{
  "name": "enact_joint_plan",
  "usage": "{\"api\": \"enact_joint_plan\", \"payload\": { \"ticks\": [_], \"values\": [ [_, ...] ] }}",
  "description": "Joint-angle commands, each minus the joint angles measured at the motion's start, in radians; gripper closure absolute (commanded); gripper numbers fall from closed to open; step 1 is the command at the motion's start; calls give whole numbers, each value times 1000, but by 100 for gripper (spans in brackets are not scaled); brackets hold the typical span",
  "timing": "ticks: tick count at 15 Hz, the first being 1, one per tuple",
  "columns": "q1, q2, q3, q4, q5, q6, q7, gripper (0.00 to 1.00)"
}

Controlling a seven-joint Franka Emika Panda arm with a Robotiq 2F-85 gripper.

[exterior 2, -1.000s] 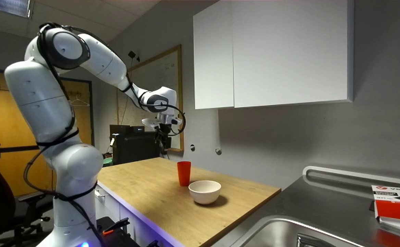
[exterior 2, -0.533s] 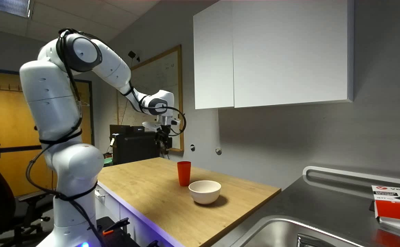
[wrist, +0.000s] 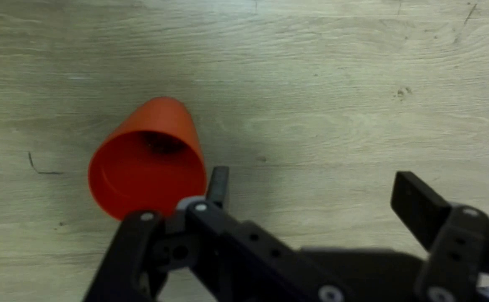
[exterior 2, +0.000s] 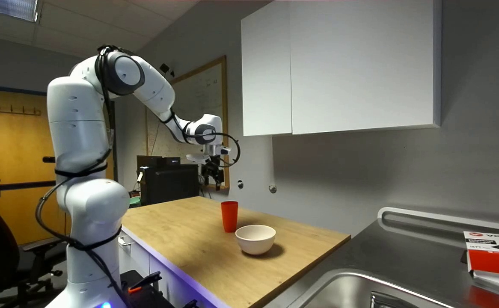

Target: Pour the contents inside the orange cup into the white bowl

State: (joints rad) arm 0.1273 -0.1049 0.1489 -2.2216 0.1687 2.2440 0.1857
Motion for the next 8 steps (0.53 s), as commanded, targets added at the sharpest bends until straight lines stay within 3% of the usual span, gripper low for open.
{"api": "enact_joint_plan", "payload": {
  "ticks": [1, 8],
  "values": [
    [-10, 107, -6, 107, -53, -15, 45, 0],
    [-33, 235, -56, 183, -59, -33, 66, 0]
  ]
}}
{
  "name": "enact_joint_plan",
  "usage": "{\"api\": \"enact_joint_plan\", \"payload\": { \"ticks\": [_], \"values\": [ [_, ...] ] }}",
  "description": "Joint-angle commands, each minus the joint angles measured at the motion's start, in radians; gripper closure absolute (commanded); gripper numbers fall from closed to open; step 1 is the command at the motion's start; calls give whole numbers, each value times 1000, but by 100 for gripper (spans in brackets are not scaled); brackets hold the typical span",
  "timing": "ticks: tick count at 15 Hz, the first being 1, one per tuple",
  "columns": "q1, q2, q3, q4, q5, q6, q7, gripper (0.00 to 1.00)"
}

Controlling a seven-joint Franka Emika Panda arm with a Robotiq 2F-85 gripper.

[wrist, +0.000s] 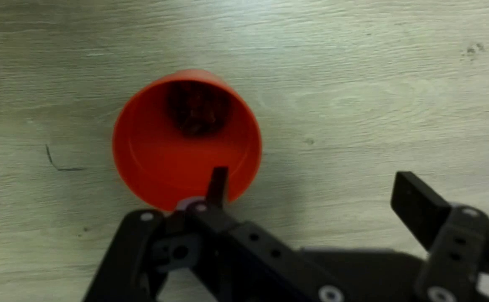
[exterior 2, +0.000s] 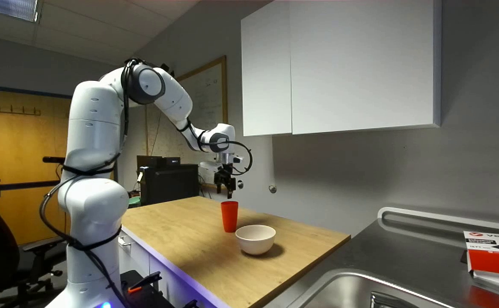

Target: Pour the contents inside the orange cup into the white bowl

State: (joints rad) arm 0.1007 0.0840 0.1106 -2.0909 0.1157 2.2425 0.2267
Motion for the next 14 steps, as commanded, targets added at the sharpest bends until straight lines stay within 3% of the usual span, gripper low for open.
{"api": "enact_joint_plan", "payload": {
  "ticks": [1, 9, 10, 12, 14],
  "values": [
    [-10, 58, -23, 57, 0, -32, 23, 0],
    [-12, 139, -42, 96, 4, -47, 41, 0],
    [-8, 145, -43, 98, -4, -41, 51, 25],
    [-3, 155, -44, 105, -10, -42, 63, 33],
    [1, 158, -44, 108, -14, -43, 73, 51]
  ]
}}
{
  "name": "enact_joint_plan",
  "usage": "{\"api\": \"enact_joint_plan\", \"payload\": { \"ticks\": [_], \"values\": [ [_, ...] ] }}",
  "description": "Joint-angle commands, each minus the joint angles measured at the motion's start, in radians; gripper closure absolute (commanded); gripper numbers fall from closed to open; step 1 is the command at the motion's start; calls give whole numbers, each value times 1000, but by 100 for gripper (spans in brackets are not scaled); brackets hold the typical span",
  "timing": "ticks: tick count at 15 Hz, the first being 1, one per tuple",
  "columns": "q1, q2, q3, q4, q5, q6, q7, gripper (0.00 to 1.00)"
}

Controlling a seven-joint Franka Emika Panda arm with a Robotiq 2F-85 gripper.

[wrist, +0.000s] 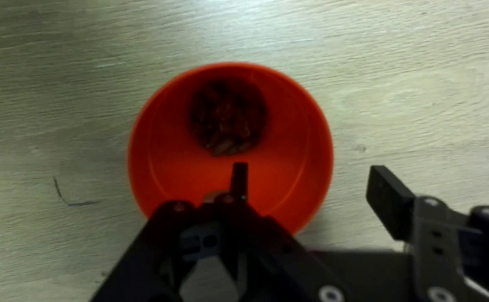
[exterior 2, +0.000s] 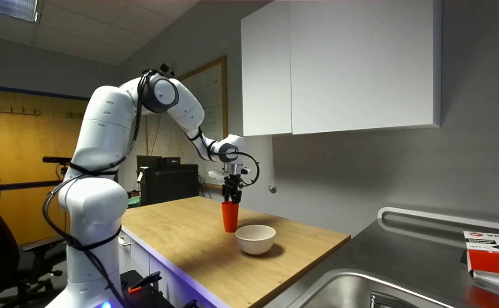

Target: Pour the contents inside the orange cup into the white bowl

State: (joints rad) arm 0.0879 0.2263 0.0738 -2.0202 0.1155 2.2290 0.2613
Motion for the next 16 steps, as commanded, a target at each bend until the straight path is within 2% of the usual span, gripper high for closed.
{"api": "enact_joint_plan", "payload": {
  "ticks": [1, 5, 7, 12, 16],
  "values": [
    [15, 15, -7, 42, -15, -31, 44, 57],
    [23, 8, -9, 44, -25, -22, 71, 89],
    [24, 1, -9, 41, -23, -16, 80, 99],
    [9, -31, -13, 23, 4, 1, 70, 99],
    [-33, -77, -14, -11, 112, 22, -1, 98]
  ]
}}
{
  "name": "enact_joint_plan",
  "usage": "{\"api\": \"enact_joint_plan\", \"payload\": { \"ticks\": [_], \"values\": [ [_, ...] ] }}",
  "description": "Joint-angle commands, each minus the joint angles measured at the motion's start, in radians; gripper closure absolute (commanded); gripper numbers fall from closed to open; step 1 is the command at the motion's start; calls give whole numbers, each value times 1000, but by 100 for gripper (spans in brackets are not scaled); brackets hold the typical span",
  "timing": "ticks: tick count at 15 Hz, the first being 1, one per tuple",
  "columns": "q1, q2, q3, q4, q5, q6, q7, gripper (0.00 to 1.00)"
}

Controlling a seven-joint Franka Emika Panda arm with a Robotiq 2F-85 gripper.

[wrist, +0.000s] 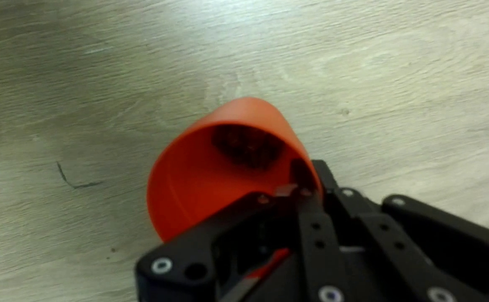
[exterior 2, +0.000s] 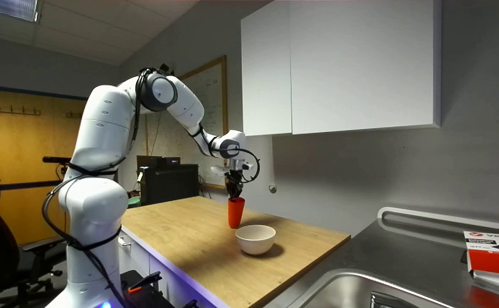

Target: Pour the contents inside the orange cup into the white bowl

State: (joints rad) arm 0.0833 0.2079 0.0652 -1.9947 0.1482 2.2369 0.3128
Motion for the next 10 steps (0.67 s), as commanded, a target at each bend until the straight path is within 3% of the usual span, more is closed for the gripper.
{"api": "enact_joint_plan", "payload": {
  "ticks": [1, 10],
  "values": [
    [-41, -74, -7, -50, 116, 23, -73, 98],
    [-175, -215, -92, -213, 522, 40, -439, 98]
  ]
}}
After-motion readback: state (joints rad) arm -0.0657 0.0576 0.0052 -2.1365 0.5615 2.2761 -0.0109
